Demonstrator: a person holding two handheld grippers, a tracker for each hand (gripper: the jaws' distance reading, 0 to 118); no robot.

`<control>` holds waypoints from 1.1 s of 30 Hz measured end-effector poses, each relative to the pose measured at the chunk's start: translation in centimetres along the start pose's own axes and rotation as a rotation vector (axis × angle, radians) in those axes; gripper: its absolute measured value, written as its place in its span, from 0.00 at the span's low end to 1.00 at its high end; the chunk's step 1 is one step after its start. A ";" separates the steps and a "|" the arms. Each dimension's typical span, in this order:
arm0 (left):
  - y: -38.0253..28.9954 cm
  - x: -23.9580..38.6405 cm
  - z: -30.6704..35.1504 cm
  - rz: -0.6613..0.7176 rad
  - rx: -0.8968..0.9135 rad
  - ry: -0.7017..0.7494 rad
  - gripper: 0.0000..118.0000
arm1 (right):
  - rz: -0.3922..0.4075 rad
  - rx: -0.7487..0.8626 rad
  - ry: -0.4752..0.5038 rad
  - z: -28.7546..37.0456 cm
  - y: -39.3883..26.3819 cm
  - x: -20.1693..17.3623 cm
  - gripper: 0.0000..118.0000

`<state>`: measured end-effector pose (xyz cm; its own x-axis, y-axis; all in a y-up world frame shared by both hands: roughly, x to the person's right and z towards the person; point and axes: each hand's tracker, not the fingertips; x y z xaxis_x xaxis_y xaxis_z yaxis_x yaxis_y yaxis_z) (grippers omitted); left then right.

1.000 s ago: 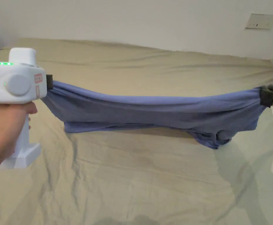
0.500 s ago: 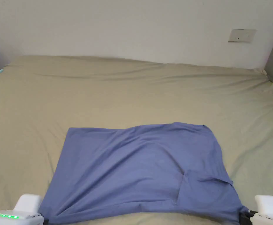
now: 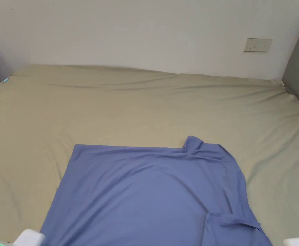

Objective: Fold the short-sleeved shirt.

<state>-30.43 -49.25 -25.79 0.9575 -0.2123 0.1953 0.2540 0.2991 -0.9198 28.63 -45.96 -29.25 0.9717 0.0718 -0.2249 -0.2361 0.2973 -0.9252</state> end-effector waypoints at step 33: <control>8.9 5.6 26.5 0.322 1.144 0.192 0.13 | 0.041 1.095 -0.208 23.4 8.2 -16.8 0.03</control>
<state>-19.19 -23.13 -23.88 0.9880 -0.0818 -0.1312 0.0739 0.9952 -0.0636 10.41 -22.47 -25.92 0.9686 0.2280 -0.0988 -0.2395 0.9627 -0.1256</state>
